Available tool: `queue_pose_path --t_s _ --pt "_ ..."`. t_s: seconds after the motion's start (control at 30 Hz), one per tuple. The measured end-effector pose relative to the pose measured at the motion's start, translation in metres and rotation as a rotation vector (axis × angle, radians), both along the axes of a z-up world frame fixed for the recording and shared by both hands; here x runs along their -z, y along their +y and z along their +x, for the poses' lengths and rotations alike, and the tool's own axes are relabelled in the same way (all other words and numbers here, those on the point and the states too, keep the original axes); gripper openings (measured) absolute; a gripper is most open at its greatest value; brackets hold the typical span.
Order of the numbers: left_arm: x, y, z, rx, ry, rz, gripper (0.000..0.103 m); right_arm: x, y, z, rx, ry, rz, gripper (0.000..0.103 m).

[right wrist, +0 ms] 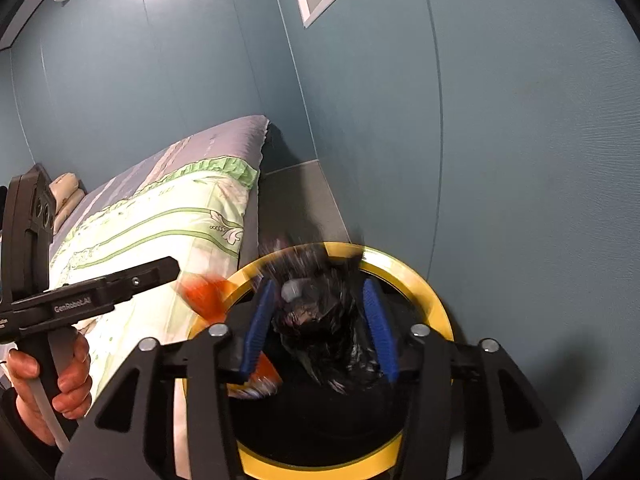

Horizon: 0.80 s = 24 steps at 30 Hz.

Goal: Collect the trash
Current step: 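Open both tools to drop the wrapper and black bag into the bin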

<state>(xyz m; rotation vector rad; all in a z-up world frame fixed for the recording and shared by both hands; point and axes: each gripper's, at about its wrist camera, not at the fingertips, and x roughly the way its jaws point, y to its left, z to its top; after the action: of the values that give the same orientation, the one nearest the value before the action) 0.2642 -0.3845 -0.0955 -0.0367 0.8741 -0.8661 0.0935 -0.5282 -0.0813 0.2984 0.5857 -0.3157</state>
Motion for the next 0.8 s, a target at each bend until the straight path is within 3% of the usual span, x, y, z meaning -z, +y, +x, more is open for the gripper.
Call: queue_pose_path --t_s 0.33,0.8 --pt "-0.027 0.067 0.005 -0.102 -0.058 -0.028 0.063 -0.015 0.022 -0.009 -0.013 -0.063 -0.053 0.045" --pt "-0.081 0.242 -0.005 -0.387 -0.197 -0.009 0.074 -0.059 0.131 0.008 -0.237 -0.157 -0.144 0.054"
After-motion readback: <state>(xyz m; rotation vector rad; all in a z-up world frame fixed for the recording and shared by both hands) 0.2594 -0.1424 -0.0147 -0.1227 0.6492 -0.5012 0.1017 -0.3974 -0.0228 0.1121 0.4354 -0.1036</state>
